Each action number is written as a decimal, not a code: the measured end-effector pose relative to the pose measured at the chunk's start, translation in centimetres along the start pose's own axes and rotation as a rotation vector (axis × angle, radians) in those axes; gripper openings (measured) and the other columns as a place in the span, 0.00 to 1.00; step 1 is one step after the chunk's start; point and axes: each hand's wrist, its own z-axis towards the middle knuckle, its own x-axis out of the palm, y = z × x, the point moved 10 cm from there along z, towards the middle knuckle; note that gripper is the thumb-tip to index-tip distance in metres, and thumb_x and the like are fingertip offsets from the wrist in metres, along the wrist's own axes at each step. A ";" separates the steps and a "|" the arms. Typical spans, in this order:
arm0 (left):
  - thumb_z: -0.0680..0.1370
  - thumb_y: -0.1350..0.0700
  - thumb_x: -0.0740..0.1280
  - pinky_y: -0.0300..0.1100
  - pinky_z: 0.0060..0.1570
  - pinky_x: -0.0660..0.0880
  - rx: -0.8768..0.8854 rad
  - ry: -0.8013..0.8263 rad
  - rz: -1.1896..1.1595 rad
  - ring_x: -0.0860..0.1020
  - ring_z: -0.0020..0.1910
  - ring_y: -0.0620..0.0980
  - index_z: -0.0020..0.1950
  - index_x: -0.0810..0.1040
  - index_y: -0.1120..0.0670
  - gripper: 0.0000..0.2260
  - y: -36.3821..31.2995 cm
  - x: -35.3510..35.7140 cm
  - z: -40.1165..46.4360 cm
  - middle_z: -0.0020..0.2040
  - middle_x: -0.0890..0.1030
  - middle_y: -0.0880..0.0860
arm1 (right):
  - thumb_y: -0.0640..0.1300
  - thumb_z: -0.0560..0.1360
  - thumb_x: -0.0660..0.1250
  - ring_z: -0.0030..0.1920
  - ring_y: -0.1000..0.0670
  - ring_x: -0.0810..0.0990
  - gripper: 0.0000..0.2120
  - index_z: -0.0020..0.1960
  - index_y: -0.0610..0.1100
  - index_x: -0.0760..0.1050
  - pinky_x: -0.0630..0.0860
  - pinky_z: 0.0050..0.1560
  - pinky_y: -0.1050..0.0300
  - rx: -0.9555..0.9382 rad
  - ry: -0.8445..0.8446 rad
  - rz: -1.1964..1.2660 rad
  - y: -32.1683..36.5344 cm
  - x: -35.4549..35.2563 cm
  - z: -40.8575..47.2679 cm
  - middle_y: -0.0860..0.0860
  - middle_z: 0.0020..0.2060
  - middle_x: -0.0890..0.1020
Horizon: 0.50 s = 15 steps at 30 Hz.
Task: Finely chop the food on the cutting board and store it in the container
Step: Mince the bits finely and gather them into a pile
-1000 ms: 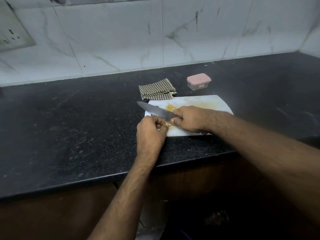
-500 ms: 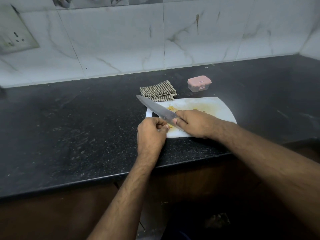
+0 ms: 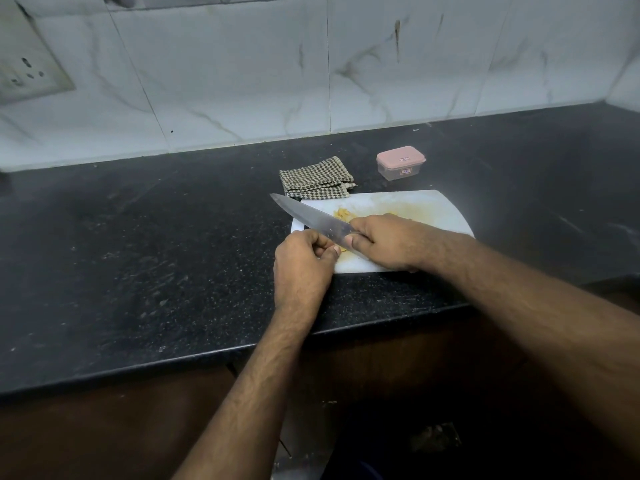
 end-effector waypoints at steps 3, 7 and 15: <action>0.77 0.54 0.75 0.36 0.40 0.73 0.000 0.004 0.006 0.78 0.37 0.40 0.42 0.83 0.49 0.04 0.0 0.1 0.1 0.36 0.81 0.45 | 0.53 0.84 0.56 0.39 0.54 0.73 0.13 0.50 0.45 0.71 0.68 0.42 0.54 -0.002 0.000 -0.002 0.0 0.1 0.1 0.53 0.38 0.76; 0.76 0.55 0.76 0.36 0.38 0.71 0.014 0.003 0.012 0.77 0.35 0.40 0.42 0.82 0.50 0.05 0.1 0.2 0.1 0.35 0.81 0.45 | 0.52 0.84 0.56 0.40 0.53 0.73 0.11 0.48 0.48 0.70 0.68 0.43 0.54 -0.010 0.040 -0.032 0.4 0.2 0.5 0.54 0.37 0.74; 0.76 0.56 0.75 0.38 0.38 0.72 0.025 0.002 0.005 0.78 0.35 0.41 0.41 0.81 0.50 0.06 0.4 0.3 0.3 0.35 0.81 0.46 | 0.51 0.84 0.57 0.40 0.51 0.72 0.15 0.39 0.51 0.63 0.67 0.44 0.55 0.026 0.060 -0.103 0.8 0.4 1.0 0.54 0.36 0.72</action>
